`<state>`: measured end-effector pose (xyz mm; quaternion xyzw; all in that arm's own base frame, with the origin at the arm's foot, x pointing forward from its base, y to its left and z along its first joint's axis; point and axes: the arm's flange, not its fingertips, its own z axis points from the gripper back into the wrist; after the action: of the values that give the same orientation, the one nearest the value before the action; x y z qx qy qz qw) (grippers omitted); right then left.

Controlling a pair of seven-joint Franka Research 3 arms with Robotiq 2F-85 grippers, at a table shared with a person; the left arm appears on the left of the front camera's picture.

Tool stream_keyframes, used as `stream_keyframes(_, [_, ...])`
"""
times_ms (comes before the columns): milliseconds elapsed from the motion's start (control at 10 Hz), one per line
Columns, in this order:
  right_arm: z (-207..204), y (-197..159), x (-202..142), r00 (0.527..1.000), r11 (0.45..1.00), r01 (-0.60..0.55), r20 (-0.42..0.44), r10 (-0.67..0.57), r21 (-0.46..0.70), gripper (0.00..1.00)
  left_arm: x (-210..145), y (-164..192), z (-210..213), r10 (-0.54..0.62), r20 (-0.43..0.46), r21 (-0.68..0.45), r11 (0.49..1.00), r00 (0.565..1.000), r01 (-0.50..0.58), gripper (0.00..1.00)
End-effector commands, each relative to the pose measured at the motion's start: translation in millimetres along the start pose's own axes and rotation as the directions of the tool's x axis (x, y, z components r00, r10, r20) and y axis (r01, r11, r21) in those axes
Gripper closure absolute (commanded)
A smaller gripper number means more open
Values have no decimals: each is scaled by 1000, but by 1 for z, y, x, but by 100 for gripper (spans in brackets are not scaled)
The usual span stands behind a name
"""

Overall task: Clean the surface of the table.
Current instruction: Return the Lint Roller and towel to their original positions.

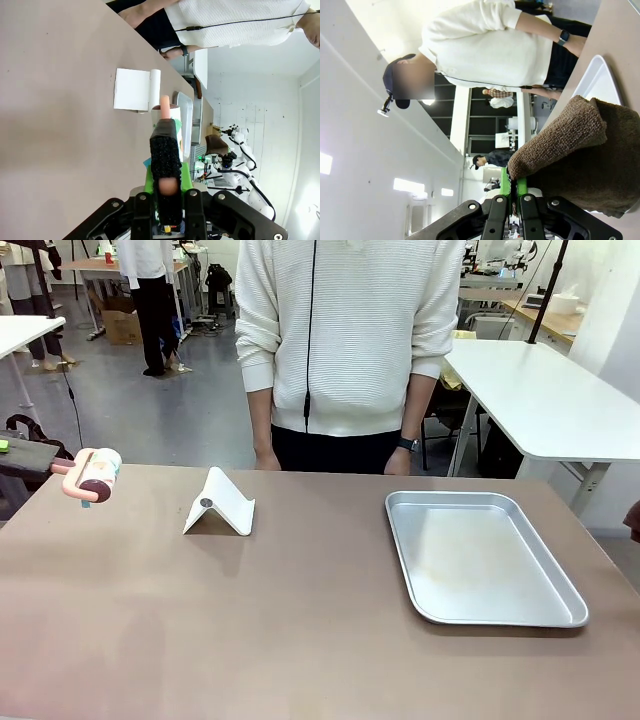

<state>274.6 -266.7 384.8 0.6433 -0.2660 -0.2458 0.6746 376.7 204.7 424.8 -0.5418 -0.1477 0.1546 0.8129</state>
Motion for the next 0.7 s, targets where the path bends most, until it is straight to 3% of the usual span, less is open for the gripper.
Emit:
stream_keyframes(0, [-8, 6, -1, 1000, 1000, -20, 19, 19, 20, 95, 2, -7, -2, 3, 15, -13, 1000, 1000, -2, 78])
stream_keyframes(200, [-40, 17, -4, 999, 998, -52, 13, 51, 25, 95, 5, -28, -15, -48, -28, -1, 999, 998, 48, 78])
stream_keyframes(600, [-126, 40, -38, 984, 988, -147, -95, 151, 47, 95, 18, -73, -56, -117, -109, 43, 992, 987, 122, 78])
